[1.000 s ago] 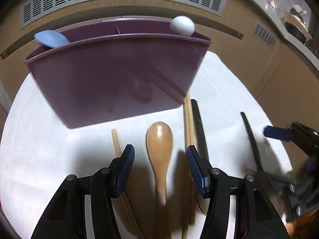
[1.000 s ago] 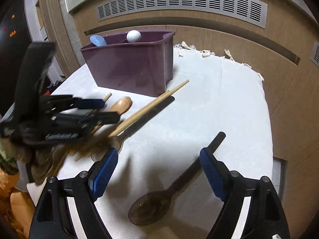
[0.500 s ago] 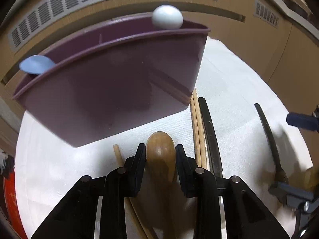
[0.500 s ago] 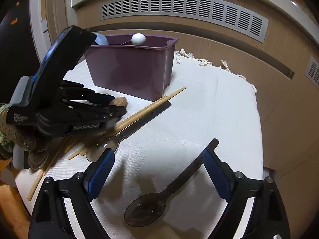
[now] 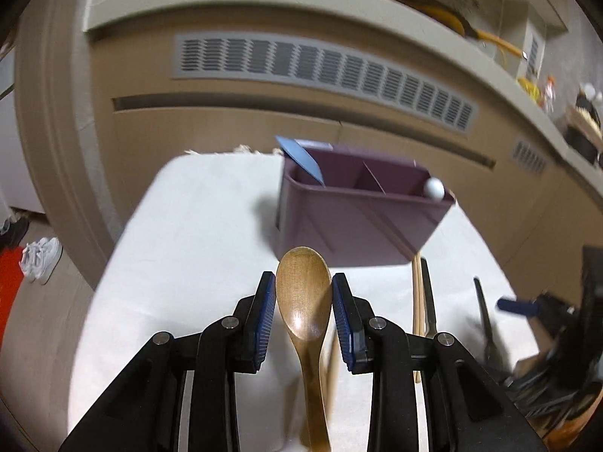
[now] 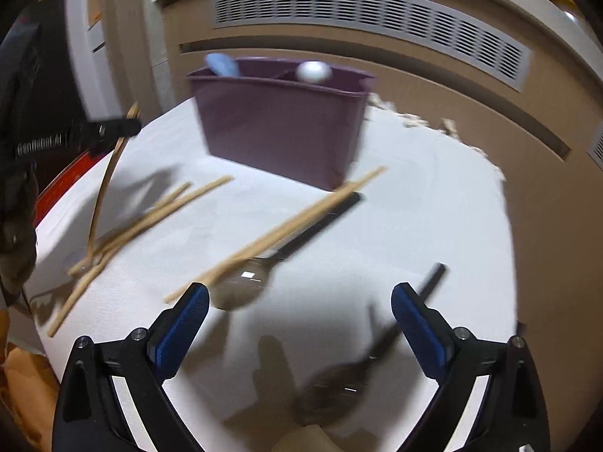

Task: Organize utensils
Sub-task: 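Lift the wooden spoon with left tool while right grasps a black-handled metal spoon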

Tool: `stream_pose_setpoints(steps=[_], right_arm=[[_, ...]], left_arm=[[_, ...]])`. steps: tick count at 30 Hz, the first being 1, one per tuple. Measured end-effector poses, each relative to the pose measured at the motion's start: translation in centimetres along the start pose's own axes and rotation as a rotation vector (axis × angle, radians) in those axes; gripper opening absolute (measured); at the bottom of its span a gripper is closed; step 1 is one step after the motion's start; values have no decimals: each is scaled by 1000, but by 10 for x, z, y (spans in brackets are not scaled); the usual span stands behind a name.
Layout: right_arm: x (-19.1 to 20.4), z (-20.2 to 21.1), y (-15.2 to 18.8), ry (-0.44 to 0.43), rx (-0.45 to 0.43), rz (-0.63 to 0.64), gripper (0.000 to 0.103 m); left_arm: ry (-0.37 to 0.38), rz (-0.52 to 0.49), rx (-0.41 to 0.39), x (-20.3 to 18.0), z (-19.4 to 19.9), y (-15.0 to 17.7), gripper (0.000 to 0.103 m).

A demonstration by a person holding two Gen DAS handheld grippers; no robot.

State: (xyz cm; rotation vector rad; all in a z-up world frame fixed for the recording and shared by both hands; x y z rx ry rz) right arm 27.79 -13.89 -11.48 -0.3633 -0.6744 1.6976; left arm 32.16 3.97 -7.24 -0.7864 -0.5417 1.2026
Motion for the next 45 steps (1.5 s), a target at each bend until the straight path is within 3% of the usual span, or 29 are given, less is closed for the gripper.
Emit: stream_pose_setpoints(steps=[6, 10, 13, 15, 17, 21, 23, 24, 25, 26, 32, 37, 41, 45], right_arm=[[24, -4, -2, -12, 5, 54, 96], [-25, 7, -6, 106, -48, -28, 96], [-78, 9, -5, 188, -55, -164, 96], [-105, 6, -3, 209, -50, -252, 89], [-114, -3, -2, 203, -24, -276, 72], [-116, -30, -3, 209, 19, -283, 63], [-119, -41, 0, 190, 54, -322, 42], [-118, -43, -1, 196, 48, -321, 41], [-114, -44, -1, 204, 39, -297, 32], [-109, -44, 0, 197, 42, -269, 19], [-77, -24, 5, 83, 52, -214, 7], [-49, 19, -1, -11, -20, -169, 7], [-38, 35, -4, 14, -73, -92, 7], [-54, 7, 11, 49, 16, -90, 14]], left_arm=[[9, 33, -30, 18, 16, 4, 31], [16, 29, -44, 13, 22, 9, 31], [39, 27, -54, 7, 24, 7, 31], [47, 18, -60, 2, 22, 4, 31], [53, 15, -56, -2, 20, 3, 31], [53, 2, -39, -9, 18, 4, 31], [52, -5, -33, -11, 19, 5, 31], [52, -7, -31, -11, 19, 5, 31], [51, -8, -29, -12, 18, 5, 31], [50, -9, -26, -12, 18, 5, 31], [59, -19, -20, -21, 23, 6, 31], [70, -40, -27, -33, 36, 7, 31], [75, -42, -30, -40, 45, 10, 31], [79, -26, -22, -40, 52, 13, 31]])
Point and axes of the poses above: each gripper's, at about its wrist camera, not at the fingertips, and z roughly against the way its jaws point, x to its left, y to its underside, the point moved 8 cm from there along -z, roughly the way its jaws point, and after that the axes turned 12 degrees about -z, right-handed, at the moved point
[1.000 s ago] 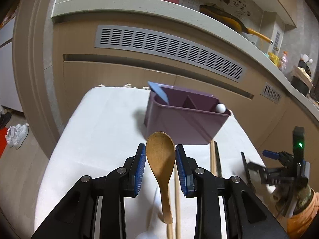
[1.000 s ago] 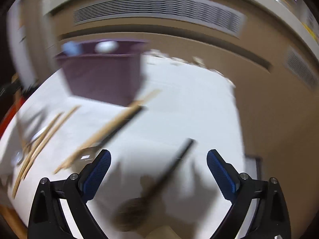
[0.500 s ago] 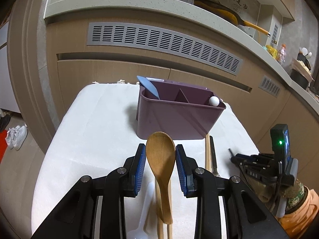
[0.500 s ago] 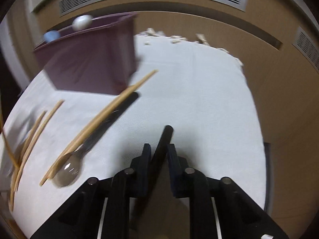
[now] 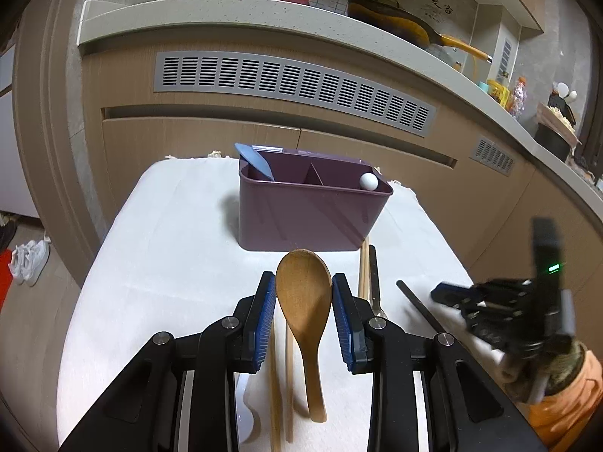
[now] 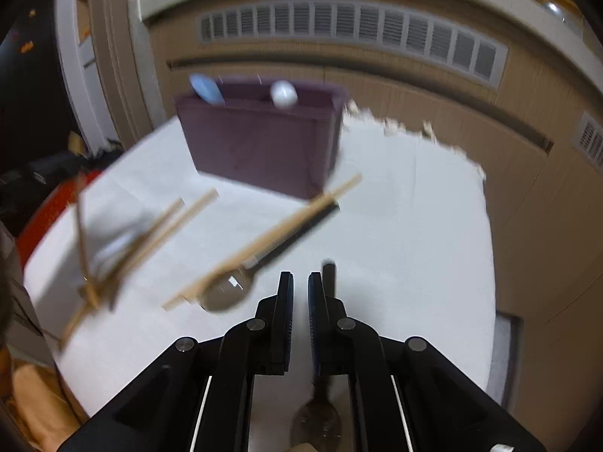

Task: Organize utensils
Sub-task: 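Lift the wooden spoon with left tool while right grasps a black-handled metal spoon, then lift the black-handled spoon with the right gripper while left holds the wooden spoon raised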

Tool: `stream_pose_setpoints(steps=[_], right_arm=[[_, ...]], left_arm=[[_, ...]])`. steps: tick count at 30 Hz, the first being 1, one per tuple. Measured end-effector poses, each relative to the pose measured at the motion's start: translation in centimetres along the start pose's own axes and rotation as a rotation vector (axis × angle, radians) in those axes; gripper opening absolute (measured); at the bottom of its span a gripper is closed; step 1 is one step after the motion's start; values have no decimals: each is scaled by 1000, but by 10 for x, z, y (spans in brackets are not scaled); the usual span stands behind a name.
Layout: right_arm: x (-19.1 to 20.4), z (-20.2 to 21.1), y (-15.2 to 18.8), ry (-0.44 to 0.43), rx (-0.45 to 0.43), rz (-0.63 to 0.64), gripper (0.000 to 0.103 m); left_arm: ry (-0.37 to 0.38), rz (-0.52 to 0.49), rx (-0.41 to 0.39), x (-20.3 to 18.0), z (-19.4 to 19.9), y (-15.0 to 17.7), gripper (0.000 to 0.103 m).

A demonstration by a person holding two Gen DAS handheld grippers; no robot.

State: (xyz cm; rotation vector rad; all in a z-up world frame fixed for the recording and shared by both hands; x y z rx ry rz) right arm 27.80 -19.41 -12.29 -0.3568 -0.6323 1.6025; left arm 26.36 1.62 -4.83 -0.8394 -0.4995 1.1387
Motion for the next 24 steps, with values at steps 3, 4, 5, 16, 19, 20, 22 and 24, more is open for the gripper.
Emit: stream_pose_setpoints(steps=[3, 4, 5, 16, 19, 20, 22, 24], right_arm=[[-10, -19, 12, 8, 49, -20, 27], [-11, -25, 12, 3, 60, -27, 27], [-11, -30, 12, 1, 67, -31, 27], [23, -1, -12, -59, -18, 5, 11], [36, 29, -16, -113, -63, 11, 11], [40, 36, -17, -125, -74, 16, 11], [46, 53, -18, -155, -100, 19, 11], [52, 65, -19, -184, -120, 14, 10]], left_arm=[[4, 1, 1, -2, 2, 2, 31], [11, -1, 4, -4, 2, 3, 31], [15, -3, 7, -5, 1, 4, 31], [27, -11, 33, -11, -5, 10, 31], [27, -20, 29, -13, -3, 9, 31], [28, -22, 27, -14, -2, 9, 31], [28, -28, 23, -17, 0, 8, 31], [27, -31, 21, -18, 2, 7, 31]])
Point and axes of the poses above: each gripper's, at about its wrist camera, not at the fingertips, and z roughly against the way its jaws point, x to its left, y to its underside, the point moved 8 cm from there along -z, roughly the way its jaws point, and after that the axes turned 12 degrees about -z, right-handed, at the moved point
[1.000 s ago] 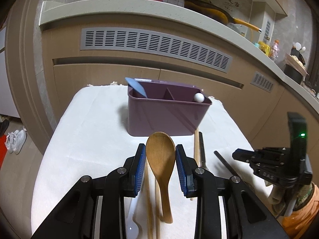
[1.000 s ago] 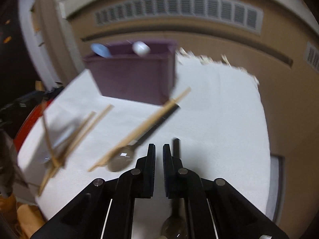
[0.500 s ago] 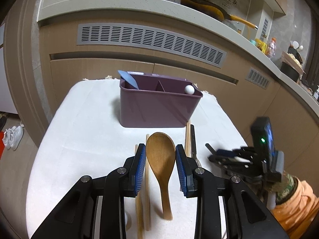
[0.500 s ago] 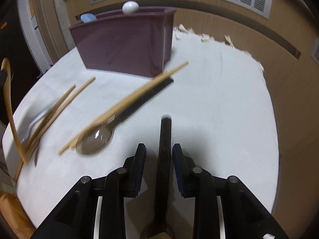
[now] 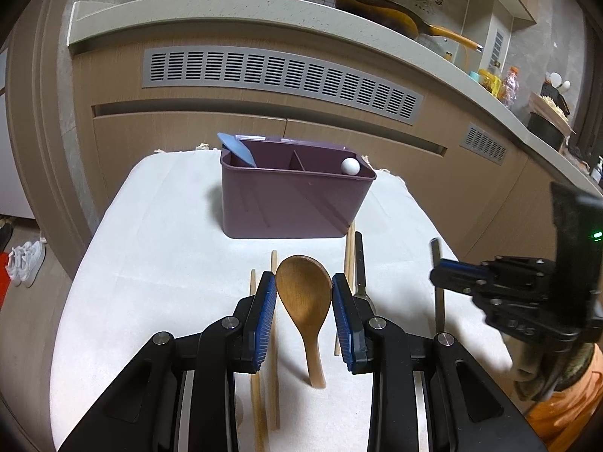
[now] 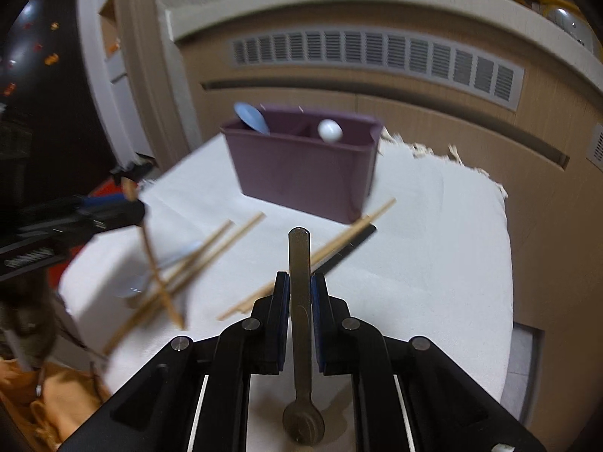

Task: Organize utensils
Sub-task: 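Lift the black-handled spoon with the right gripper while left holds the wooden spoon raised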

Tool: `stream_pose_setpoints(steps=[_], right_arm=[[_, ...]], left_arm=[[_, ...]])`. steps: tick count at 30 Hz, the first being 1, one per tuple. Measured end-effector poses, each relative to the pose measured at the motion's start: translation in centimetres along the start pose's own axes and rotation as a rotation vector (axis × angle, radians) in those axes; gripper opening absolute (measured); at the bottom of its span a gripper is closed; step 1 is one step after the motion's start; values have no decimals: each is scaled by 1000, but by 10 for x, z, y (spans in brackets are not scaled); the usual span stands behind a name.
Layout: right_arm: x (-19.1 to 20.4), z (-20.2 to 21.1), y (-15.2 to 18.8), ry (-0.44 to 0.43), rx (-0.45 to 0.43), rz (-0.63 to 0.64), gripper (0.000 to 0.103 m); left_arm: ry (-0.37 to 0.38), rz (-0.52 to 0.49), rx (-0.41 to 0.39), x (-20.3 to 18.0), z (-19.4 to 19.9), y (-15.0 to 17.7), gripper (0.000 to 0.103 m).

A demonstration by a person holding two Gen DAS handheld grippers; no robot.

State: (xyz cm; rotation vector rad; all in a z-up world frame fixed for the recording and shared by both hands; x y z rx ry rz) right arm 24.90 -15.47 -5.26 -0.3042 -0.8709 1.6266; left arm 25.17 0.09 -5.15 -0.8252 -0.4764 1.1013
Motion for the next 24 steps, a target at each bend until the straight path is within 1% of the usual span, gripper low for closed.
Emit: stream_pose_setpoints(steps=[3, 5, 8, 11, 12, 15, 16, 18, 20, 22, 24], right_arm=[[9, 15, -6, -30, -35, 6, 10], [16, 25, -12, -49, -64, 13, 4], [23, 37, -24, -73, -106, 16, 4], [28, 47, -41, -63, -150, 44, 4], [29, 47, -44, -54, -152, 64, 5], [29, 33, -44, -22, -118, 118, 5], [29, 21, -39, -19, -76, 141, 7], [26, -5, -26, -3, -6, 154, 7], [22, -33, -11, 7, 73, 155, 8], [15, -65, 3, 15, 147, 138, 12], [11, -87, 7, 18, 182, 124, 14]], left_arm=[[-3, -7, -15, -3, 6, -4, 31], [-8, -21, -35, -6, 12, -9, 31], [-17, -48, -67, -11, 21, -19, 31], [-28, -67, -106, -13, 31, -37, 31], [-32, -68, -115, -12, 33, -42, 31], [-46, -69, -137, -9, 40, -49, 31], [-50, -68, -135, -7, 40, -50, 31], [-55, -57, -117, -3, 36, -45, 31], [-53, -38, -83, 3, 27, -35, 31], [-50, -25, -50, 7, 17, -25, 31], [-42, -14, -25, 11, 8, -18, 31]])
Point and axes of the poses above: each gripper's, at about its wrist camera, not at the fingertips, and z roughly against the way its jaws point, x to its left, y to its underside, the point moved 8 cm from there along -z, roughly the way its jaws point, and after that the axes turned 12 degrees about -z, right-handed, at the moved point
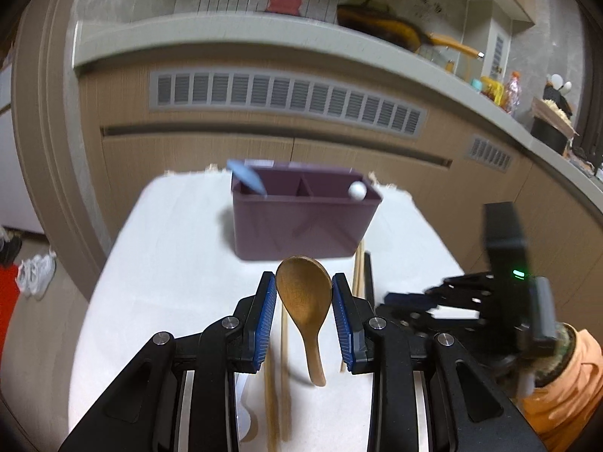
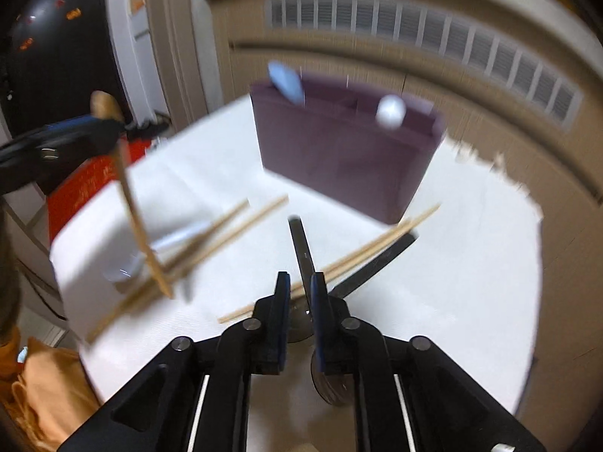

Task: Organize utensils
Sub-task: 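Lift the black-handled spoon with the right gripper while left holds the wooden spoon raised, then lower the wooden spoon into the caddy with left while right drops the black-handled spoon in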

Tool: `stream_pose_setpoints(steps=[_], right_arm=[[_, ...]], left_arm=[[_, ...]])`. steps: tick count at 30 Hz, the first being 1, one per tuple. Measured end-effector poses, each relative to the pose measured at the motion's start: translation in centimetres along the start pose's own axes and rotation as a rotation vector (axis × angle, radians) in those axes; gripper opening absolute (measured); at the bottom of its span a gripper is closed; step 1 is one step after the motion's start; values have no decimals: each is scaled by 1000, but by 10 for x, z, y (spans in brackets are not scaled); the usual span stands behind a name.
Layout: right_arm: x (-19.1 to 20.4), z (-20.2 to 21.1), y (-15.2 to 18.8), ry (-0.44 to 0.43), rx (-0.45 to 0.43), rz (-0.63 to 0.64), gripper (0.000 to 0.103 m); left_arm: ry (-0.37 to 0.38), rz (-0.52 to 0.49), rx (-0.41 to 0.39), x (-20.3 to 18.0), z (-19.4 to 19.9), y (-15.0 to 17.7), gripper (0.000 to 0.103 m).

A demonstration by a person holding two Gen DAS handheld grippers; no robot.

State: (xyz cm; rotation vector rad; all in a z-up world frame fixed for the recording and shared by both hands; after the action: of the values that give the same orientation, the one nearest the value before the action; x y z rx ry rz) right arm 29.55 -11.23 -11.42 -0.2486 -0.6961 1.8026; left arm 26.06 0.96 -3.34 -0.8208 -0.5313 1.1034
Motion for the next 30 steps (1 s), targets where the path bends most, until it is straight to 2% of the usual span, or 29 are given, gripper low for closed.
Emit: stream_pose_setpoints(steps=[4, 9, 10, 11, 13, 16, 24, 28, 30], right_arm=[[3, -34, -10, -3, 38, 30, 28], [3, -62, -16, -5, 75, 71, 29], [3, -63, -16, -5, 82, 73, 25], [2, -63, -17, 3, 85, 74, 12], [2, -59, -15, 5, 83, 65, 11], [2, -43, -14, -8, 41, 34, 11], [-5, 47, -23, -89, -168, -96, 11], [0, 94, -42, -116, -276, -118, 11], [5, 117, -63, -129, -337, -116, 11]], left_arm=[[15, 22, 28, 5, -14, 11, 31], [26, 34, 27, 12, -16, 16, 31], [25, 39, 28, 14, -17, 17, 31], [26, 43, 29, 16, -17, 17, 31], [27, 50, 29, 18, -18, 18, 31], [26, 46, 28, 17, -18, 18, 31], [14, 21, 2, 6, -7, 10, 31], [-1, 0, -55, 0, 8, -13, 31], [-14, -31, -108, -3, 19, -39, 31]])
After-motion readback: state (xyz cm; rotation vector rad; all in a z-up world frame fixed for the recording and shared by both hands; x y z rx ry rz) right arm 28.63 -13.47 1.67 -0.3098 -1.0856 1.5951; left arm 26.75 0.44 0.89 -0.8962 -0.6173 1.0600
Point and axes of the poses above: each gripper's, at about its wrist camera, not at the fingertips, and z roughly against the way its jaws point, x to its left, y to its underside, the point moved 8 cm from there along -z, roughly the way its jaws point, and after that the axes turned 12 degrees about -z, right-handed, at the moved point
